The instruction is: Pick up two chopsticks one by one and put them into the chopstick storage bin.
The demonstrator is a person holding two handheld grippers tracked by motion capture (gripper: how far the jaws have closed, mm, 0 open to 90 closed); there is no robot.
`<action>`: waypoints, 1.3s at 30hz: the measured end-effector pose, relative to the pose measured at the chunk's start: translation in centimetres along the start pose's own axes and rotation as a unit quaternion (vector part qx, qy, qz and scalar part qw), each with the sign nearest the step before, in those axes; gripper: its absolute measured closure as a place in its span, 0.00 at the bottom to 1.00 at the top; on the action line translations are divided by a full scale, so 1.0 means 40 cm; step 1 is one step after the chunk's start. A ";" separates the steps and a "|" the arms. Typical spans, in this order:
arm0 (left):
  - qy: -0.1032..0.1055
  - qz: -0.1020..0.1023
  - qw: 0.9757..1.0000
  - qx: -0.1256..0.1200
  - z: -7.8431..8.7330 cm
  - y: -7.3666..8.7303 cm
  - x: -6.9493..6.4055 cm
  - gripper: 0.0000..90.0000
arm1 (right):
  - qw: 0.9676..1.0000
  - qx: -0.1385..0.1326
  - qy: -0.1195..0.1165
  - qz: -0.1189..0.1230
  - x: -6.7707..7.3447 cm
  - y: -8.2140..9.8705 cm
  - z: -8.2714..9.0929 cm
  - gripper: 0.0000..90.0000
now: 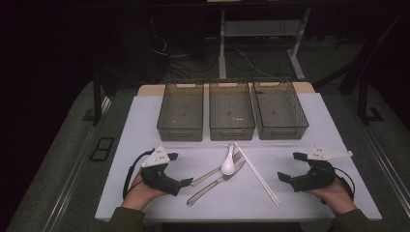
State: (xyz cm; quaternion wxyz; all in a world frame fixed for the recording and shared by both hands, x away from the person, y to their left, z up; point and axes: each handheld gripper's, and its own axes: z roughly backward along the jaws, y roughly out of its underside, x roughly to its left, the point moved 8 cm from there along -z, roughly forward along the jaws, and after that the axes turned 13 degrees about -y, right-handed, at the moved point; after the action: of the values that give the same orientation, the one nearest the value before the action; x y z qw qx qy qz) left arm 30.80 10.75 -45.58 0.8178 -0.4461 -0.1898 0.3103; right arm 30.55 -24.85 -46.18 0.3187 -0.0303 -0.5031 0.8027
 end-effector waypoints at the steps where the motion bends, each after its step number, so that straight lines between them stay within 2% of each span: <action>1: 0.000 0.000 1.000 0.000 -0.001 0.000 -0.001 0.00 | 1.000 0.000 0.000 0.000 0.001 0.000 0.001 0.01; 16: 0.005 0.001 1.000 0.003 -0.003 0.002 -0.009 0.00 | 1.000 0.022 -0.009 -0.005 0.018 -0.012 -0.010 0.01; 31: 0.010 0.001 1.000 0.003 -0.007 0.001 -0.016 0.00 | 0.998 0.050 -0.029 -0.004 0.040 -0.019 -0.050 0.06; 39: 0.011 0.002 1.000 0.001 -0.005 -0.001 -0.016 0.00 | 0.998 0.061 -0.031 -0.003 0.052 -0.019 -0.071 0.07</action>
State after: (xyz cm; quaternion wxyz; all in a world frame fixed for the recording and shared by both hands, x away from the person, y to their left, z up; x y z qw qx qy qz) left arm 30.46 10.18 -45.67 0.8196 -0.4490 -0.1799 0.3071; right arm 30.31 -21.26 -46.40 0.3067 0.0162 -0.4630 0.8315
